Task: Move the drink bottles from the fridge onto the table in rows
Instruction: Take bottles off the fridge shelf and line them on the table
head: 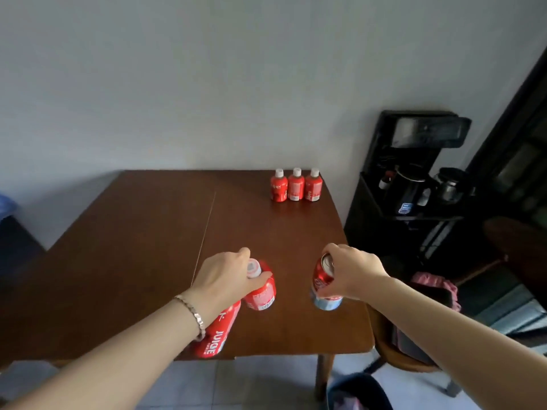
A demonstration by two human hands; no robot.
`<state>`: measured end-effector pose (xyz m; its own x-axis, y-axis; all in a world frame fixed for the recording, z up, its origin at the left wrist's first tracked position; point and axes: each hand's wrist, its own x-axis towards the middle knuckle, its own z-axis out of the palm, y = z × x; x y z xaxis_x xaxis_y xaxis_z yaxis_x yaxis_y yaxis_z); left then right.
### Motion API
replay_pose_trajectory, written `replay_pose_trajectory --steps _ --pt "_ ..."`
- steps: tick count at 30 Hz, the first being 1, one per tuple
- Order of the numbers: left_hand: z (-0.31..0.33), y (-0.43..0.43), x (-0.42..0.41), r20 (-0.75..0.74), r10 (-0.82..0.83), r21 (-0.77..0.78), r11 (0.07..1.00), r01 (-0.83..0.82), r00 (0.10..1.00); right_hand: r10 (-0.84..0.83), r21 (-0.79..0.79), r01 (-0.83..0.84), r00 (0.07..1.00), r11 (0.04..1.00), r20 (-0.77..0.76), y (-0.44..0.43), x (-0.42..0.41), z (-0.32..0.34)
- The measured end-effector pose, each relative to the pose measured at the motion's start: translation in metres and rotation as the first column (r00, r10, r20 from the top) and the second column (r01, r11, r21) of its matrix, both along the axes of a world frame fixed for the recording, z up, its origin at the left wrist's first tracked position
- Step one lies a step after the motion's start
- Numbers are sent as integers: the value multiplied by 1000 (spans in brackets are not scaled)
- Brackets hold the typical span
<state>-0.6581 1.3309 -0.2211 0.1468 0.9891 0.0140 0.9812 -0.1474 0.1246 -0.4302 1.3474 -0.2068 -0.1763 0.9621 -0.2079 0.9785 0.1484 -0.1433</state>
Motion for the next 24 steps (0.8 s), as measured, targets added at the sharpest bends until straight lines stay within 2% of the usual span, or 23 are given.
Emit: replay_pose_trajectory --steps 7,14,19,24 --pt "-17 123 -55 -17 55 -9 998 -55 998 -46 -3 46 997 999 -58 117 -45 -28" --pt "-48 240 -81 -6 85 53 995 -84 996 8 -60 -13 996 998 -93 254 -76 -58" --pt "-79 317 -93 48 132 -7 991 -132 990 45 -46 -53 987 998 -155 349 -99 -75" --pt "-108 387 -96 1 107 -49 993 -107 994 98 -24 -103 983 994 -155 433 -125 -94"
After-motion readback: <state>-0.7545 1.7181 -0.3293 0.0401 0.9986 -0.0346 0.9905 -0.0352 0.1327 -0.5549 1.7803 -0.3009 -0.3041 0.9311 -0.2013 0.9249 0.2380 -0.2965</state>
